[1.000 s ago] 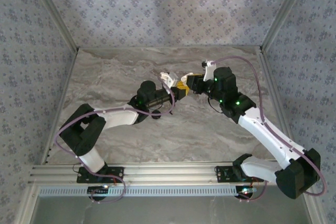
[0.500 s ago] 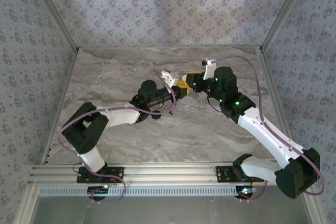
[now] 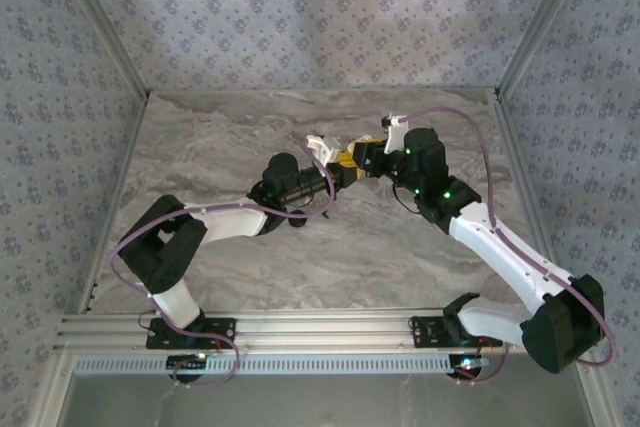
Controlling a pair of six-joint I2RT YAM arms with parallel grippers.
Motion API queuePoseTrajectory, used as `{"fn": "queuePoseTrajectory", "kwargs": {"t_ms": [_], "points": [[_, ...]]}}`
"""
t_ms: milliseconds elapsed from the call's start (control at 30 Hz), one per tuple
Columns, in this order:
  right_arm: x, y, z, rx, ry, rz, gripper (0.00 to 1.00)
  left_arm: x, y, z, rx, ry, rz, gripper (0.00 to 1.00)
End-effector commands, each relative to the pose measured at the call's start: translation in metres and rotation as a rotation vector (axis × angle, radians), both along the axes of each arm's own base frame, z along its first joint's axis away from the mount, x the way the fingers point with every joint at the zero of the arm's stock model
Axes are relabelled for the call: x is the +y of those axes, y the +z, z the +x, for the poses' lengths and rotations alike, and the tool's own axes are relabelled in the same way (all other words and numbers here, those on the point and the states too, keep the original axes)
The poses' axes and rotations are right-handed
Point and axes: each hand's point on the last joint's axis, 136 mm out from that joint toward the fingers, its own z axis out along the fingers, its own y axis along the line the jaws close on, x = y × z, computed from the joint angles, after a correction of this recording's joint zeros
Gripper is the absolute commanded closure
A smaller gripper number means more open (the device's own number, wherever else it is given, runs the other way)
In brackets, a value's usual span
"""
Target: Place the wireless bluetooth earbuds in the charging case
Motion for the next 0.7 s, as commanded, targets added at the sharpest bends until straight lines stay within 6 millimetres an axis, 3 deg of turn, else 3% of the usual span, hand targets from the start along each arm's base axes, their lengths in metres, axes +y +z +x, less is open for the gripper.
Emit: {"fn": "queuePoseTrajectory", "kwargs": {"t_ms": [0,667], "points": [[0.003,-0.004,-0.001,-0.013,0.017,-0.007,0.74,0.0,0.035,0.0,-0.067,0.005,-0.093,0.93],[0.001,-0.026,-0.014,0.028,0.047,-0.051,0.74,0.006,0.049,0.004,-0.095,0.043,-0.127,0.93]]}}
